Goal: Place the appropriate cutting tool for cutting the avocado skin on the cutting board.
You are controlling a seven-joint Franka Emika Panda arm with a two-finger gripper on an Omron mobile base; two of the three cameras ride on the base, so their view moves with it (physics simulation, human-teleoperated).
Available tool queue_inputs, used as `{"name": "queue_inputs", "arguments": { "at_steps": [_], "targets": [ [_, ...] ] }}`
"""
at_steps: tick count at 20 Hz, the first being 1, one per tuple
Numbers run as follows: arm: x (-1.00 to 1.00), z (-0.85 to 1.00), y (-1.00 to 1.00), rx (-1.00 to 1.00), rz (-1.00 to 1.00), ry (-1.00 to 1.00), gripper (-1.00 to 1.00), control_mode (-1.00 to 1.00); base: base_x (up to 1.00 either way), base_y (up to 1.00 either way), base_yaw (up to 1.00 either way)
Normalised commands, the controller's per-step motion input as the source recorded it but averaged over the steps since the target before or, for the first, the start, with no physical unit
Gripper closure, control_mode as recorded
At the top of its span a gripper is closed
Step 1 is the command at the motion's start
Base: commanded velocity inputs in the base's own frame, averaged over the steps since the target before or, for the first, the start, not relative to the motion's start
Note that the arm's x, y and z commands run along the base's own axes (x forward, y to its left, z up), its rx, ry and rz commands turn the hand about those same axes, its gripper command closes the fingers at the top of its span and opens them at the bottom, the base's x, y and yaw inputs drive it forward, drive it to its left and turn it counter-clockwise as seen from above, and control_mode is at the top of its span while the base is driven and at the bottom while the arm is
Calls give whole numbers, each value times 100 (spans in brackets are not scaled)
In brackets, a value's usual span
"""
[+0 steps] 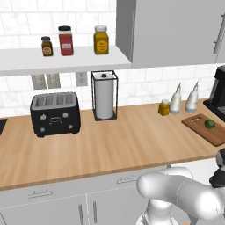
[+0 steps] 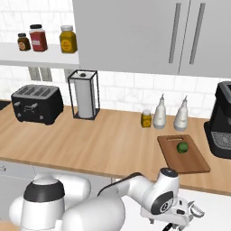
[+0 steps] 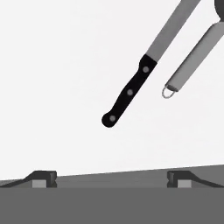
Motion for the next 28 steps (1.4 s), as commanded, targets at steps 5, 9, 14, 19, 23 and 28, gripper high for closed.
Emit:
{"name": "queue_inputs", "arguments": {
  "at_steps": [5, 9, 14, 19, 23, 28],
  "targets": [
    [0, -38, -4, 0, -11, 0, -100, -100, 0, 0, 0],
    [38, -29, 0, 0, -10, 0, -100, -100, 0, 0, 0],
    [15, -8, -7, 1, -6, 0, -100, -100, 0, 0, 0],
    [-1, -21, -13, 0, -3, 0, -100, -100, 0, 0, 0],
    [-4, -23, -12, 1, -5, 0, -100, -100, 0, 0, 0],
    [0, -18, 0, 2, -5, 0, -100, -100, 0, 0, 0]
  ]
}}
